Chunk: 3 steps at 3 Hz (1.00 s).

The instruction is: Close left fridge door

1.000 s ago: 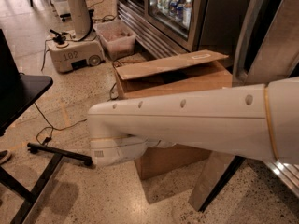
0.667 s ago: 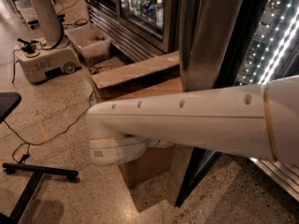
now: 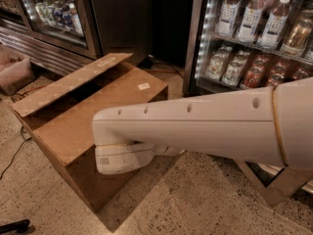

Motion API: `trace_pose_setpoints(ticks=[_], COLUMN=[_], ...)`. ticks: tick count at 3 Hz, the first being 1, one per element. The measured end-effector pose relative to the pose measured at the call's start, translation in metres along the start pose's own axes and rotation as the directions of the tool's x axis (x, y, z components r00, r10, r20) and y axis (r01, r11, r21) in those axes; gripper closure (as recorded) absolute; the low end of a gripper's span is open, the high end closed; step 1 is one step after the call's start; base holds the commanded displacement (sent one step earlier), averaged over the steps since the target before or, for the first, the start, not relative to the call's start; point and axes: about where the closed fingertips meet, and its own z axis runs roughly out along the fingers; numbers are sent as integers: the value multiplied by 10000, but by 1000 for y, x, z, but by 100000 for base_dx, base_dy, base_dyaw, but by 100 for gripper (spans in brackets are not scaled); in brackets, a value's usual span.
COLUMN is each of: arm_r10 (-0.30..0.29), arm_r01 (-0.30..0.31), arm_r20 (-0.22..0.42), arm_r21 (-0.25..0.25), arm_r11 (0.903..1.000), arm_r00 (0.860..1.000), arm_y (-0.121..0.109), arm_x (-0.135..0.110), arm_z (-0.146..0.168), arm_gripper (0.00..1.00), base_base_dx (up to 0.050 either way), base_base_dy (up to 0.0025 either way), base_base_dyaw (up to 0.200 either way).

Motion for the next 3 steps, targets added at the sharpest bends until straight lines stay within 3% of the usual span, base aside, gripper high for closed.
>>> trace_pose_setpoints(ticks=[1,2,3], arm_r10=[0,0,-1], arm_r01=[0,0,1], arm_r20=[0,-1,-1], arm_r21=[0,0,-1], arm_r11=[10000,10000,10000], arm_r00=[10000,10000,10000], arm_y=[0,0,0], arm_x=[0,0,0], arm_z=[0,0,0], arm_gripper=[100,75,87], base_base_dx=[2590,0,0], base_base_dy=[-227,0,0], base_base_dyaw=[-17150,0,0])
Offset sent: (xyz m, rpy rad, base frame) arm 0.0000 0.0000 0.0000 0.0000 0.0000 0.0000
